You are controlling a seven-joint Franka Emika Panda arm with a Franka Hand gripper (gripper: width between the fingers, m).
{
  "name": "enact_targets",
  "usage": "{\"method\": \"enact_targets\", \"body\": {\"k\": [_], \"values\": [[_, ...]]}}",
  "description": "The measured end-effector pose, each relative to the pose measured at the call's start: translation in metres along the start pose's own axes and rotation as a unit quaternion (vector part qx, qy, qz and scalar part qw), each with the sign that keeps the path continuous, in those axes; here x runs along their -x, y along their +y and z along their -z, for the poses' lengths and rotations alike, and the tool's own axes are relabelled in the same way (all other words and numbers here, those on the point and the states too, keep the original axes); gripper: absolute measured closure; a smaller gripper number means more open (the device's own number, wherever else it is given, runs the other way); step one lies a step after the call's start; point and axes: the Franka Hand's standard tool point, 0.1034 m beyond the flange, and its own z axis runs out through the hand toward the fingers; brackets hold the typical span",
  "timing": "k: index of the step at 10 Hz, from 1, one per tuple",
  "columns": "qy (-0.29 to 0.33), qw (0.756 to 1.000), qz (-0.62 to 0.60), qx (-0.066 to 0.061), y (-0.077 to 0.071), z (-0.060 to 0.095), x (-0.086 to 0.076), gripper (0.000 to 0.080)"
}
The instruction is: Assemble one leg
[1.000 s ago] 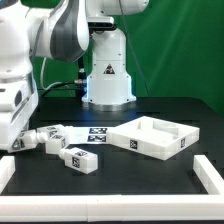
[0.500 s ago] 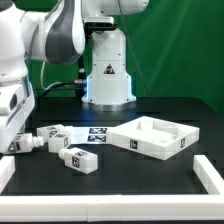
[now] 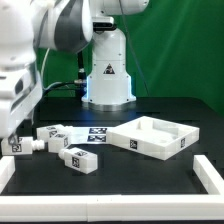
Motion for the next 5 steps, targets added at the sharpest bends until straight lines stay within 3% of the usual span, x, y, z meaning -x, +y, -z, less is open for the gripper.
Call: {"method": "enact_targets", "body": {"k": [2, 3, 5], "values": [[-0.005, 0.998, -0.057, 0.018, -0.001, 0.036, -0.028, 0.0152], [-0.006, 0.996, -0.088, 0.026, -0.002, 0.054, -0.053, 0.0151], [-0.002, 0.988, -0.15, 0.039, -0.014, 0.067, -0.104, 0.0151]]}}
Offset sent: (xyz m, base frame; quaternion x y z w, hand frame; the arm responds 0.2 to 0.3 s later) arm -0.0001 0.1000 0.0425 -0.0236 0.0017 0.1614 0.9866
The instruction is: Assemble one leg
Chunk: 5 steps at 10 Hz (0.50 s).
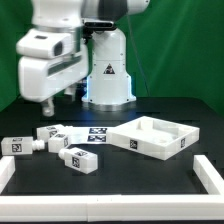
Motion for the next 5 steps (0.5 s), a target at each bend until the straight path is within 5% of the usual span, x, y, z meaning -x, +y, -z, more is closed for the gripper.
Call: {"method": "enact_targets", "body": {"k": [2, 5], "values": [[0.011, 0.999, -0.029, 0.019, -0.014, 0.006, -0.052, 0.0151], [0.013, 0.999, -0.026, 0.022, -0.015, 0.003, -0.057, 0.0151]]}}
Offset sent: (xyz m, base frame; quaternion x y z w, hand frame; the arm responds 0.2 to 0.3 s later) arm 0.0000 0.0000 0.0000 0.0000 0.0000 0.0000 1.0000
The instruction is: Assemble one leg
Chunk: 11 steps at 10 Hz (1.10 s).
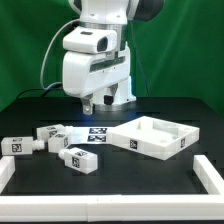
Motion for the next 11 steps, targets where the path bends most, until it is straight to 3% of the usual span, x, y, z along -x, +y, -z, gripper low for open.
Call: {"method": "enact_targets", "body": {"k": [3, 4, 5, 6, 8, 11], "values": [[0.001, 1.0, -0.003, 0.0, -0.002, -0.002, -0.002, 0.0151], [0.017, 0.999, -0.035, 0.014, -0.013, -0.012, -0.009, 0.0151], [0.021, 0.998, -0.058, 0.01, -0.029, -0.026, -0.017, 0.0151], [0.029, 0.997, -0.067, 0.011, -0.034, -0.039, -0.026, 0.0151], [0.033, 0.996, -0.086, 0.0, -0.05, -0.061, -0.043, 0.0151], [0.027, 0.996, -0.086, -0.013, -0.064, -0.076, -0.062, 0.0151]]}}
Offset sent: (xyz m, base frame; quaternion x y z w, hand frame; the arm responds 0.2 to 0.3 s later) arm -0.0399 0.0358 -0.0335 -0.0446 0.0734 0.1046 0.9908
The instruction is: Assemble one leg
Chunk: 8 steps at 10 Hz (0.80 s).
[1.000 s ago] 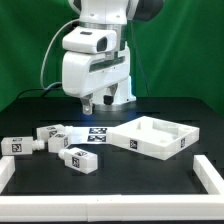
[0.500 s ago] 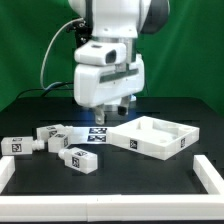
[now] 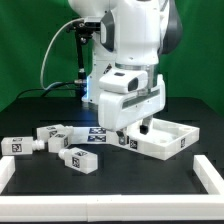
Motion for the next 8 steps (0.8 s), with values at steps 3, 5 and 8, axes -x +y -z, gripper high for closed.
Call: {"method": "enact_targets", "body": {"k": [3, 5, 8], "values": [[0.002, 1.0, 0.001, -0.002, -0.0006, -0.0094, -0.0019, 0.0164], [0.002, 1.0, 0.001, -0.002, -0.0008, -0.0097, -0.0017, 0.0334], [0.002, 1.0, 0.001, -0.002, -0.0007, -0.0098, -0.0016, 0.0653]]}}
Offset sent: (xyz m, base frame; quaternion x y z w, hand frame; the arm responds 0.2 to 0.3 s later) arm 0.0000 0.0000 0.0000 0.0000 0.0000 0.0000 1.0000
